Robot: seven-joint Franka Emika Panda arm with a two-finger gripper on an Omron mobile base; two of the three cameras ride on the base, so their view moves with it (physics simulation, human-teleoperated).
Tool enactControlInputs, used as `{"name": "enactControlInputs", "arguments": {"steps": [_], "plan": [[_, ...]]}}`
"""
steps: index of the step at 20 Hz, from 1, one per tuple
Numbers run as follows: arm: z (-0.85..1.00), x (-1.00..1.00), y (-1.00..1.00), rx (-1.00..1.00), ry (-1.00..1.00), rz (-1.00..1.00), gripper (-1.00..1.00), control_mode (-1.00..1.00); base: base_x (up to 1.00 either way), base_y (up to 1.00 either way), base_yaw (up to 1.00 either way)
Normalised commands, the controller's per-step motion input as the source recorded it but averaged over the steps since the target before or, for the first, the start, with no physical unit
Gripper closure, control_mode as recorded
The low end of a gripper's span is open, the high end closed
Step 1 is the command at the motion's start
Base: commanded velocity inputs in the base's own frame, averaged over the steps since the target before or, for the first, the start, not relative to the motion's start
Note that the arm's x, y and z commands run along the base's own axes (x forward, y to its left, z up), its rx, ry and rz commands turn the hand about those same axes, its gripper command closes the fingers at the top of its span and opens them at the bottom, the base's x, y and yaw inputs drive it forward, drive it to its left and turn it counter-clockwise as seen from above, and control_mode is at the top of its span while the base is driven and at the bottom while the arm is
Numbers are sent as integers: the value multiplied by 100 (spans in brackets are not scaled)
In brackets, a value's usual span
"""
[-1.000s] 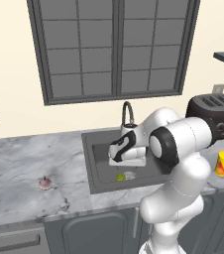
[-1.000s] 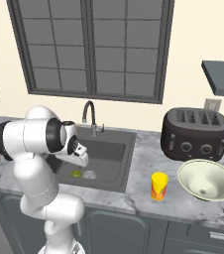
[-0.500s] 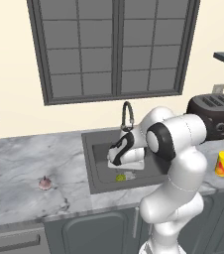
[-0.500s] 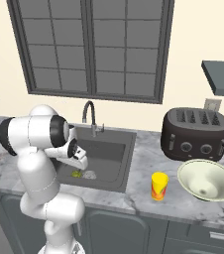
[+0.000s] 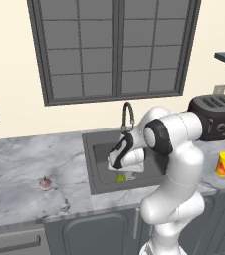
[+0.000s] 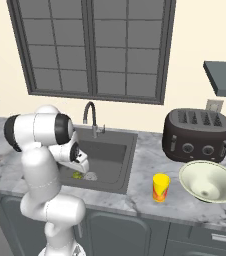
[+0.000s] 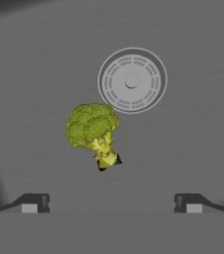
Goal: Remove the garlic and broccoli from the sink. Then move the bowl and cup from the counter to the sink for washing.
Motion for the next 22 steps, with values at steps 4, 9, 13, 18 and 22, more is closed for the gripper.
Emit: {"name": "enactControlInputs", "arguments": {"steps": [4,9,13,18,22], "plan": [[-17,8,0,-2,0,-1,-100,-100,0,0,0],[-16,11,0,-2,0,-1,-100,-100,0,0,0],[-18,13,0,-2,0,0,-100,-100,0,0,0],[-17,12,1,-1,0,0,-100,-100,0,0,0],[-16,13,2,0,0,0,-100,-100,0,0,0]]}}
